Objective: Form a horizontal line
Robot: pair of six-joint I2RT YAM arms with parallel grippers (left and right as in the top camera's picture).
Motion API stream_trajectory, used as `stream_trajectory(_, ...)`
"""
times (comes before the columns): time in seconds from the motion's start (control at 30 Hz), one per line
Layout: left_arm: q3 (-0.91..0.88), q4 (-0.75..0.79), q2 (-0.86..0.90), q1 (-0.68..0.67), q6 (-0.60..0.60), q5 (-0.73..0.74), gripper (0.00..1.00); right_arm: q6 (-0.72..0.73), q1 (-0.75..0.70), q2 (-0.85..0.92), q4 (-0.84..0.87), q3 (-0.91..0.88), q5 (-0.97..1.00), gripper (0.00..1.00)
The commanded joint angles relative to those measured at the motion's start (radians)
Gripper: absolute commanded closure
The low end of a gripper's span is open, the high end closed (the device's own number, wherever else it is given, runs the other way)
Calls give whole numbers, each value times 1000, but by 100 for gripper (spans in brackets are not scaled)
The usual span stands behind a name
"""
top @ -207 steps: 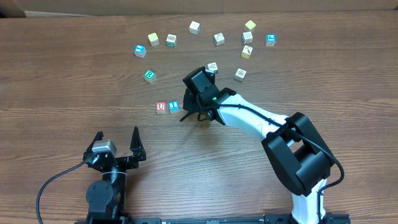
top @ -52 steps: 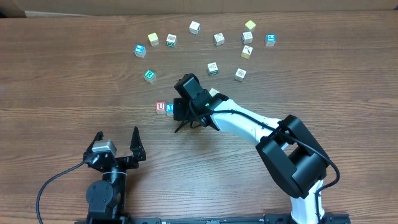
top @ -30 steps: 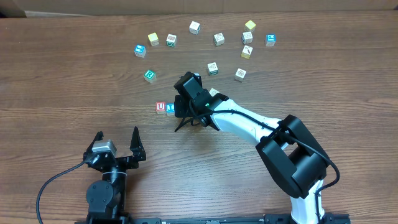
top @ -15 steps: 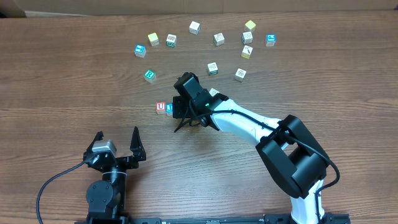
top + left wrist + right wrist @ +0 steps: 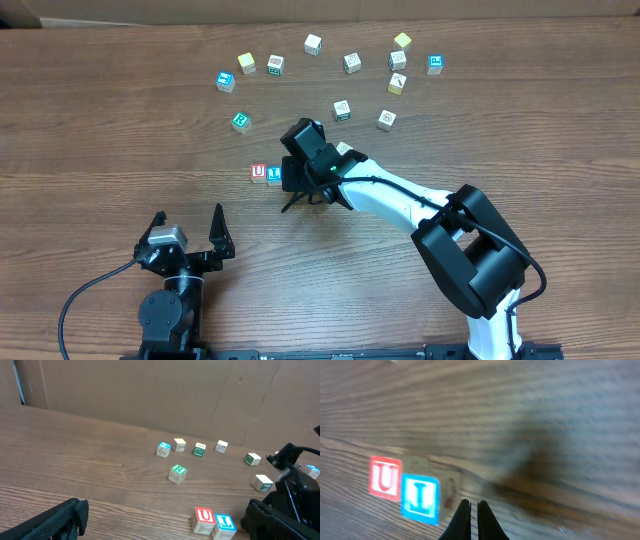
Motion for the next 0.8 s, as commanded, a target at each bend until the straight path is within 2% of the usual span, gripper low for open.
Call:
stream_trajectory(0.0, -4, 0, -10, 6, 22, 8, 0, 78, 2, -42, -46, -3, 16, 96)
stream_trajectory(0.13, -4, 0, -10, 6, 23, 8, 0, 151, 5, -42, -96, -5, -22, 96)
stream_trajectory(0.43, -4, 0, -10, 6, 23, 8, 1, 135, 78, -12, -53, -5, -42, 96)
stream_trajectory(0.77, -4, 0, -10, 6, 23, 8, 0, 135, 84, 24, -10, -5, -35, 96)
